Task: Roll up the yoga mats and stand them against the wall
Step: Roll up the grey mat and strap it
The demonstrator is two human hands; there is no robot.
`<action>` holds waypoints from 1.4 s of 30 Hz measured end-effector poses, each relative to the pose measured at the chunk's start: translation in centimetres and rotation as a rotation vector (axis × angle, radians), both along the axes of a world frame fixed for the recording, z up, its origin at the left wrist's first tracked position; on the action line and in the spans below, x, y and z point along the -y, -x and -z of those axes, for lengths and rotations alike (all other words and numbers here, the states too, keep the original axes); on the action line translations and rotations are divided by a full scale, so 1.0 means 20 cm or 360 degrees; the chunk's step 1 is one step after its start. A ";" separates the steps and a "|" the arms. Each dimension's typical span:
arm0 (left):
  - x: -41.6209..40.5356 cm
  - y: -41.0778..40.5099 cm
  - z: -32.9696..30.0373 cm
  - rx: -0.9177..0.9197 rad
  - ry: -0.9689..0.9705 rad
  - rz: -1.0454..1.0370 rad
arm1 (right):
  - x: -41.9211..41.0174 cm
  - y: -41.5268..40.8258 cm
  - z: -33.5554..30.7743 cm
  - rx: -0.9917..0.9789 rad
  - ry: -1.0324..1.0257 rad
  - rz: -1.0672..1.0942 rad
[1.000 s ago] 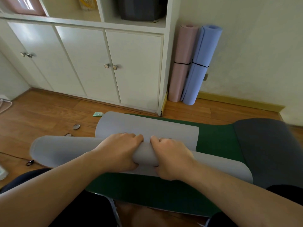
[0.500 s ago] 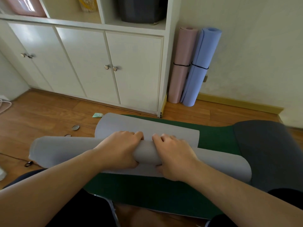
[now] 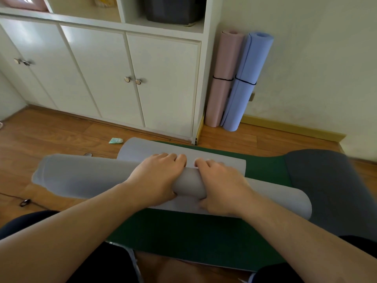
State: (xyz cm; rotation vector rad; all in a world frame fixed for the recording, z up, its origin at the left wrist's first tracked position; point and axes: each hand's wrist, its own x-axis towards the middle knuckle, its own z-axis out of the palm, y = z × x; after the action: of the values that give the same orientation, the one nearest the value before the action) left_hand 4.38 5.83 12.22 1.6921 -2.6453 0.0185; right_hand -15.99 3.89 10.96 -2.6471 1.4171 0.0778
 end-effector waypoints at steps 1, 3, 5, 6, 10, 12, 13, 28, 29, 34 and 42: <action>0.01 -0.01 0.00 -0.0028 -0.0061 -0.0011 | 0.00 0.00 0.01 -0.0023 0.0016 -0.0018; 0.02 -0.03 0.00 -0.0066 -0.0184 -0.0038 | -0.01 -0.01 0.02 -0.0035 0.0011 -0.0029; 0.02 -0.03 0.00 -0.0081 -0.0264 -0.0046 | -0.01 -0.02 0.03 -0.0034 -0.0018 -0.0027; 0.02 -0.02 0.00 -0.0066 -0.0253 -0.0028 | -0.01 -0.02 0.03 -0.0032 -0.0030 -0.0025; -0.02 0.03 0.03 0.0134 0.0000 0.0050 | 0.01 -0.02 0.02 -0.0024 -0.0038 -0.0003; -0.03 0.05 0.05 0.0239 0.0074 0.0038 | 0.02 -0.02 0.02 -0.0011 -0.0050 0.0007; -0.03 0.06 0.05 0.0234 0.0072 0.0034 | 0.02 -0.01 0.02 -0.0012 -0.0057 0.0003; -0.03 0.02 -0.01 0.0091 -0.0010 0.0028 | 0.01 0.03 -0.01 0.0018 0.0033 -0.0019; -0.04 0.03 0.00 0.0139 0.0049 0.0020 | 0.01 0.04 -0.01 0.0018 0.0036 -0.0016; -0.01 0.03 0.00 0.0064 0.0055 -0.0005 | 0.02 0.05 -0.03 0.0054 0.0009 -0.0010; 0.03 -0.03 -0.04 -0.0151 -0.0421 -0.0171 | 0.02 0.05 -0.01 -0.0055 0.0120 -0.0109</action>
State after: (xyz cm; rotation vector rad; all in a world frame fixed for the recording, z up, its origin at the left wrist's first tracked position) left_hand 5.04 5.24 13.11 1.8530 -2.5793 -0.4190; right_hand -16.95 3.46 11.17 -2.7685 1.3659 0.0794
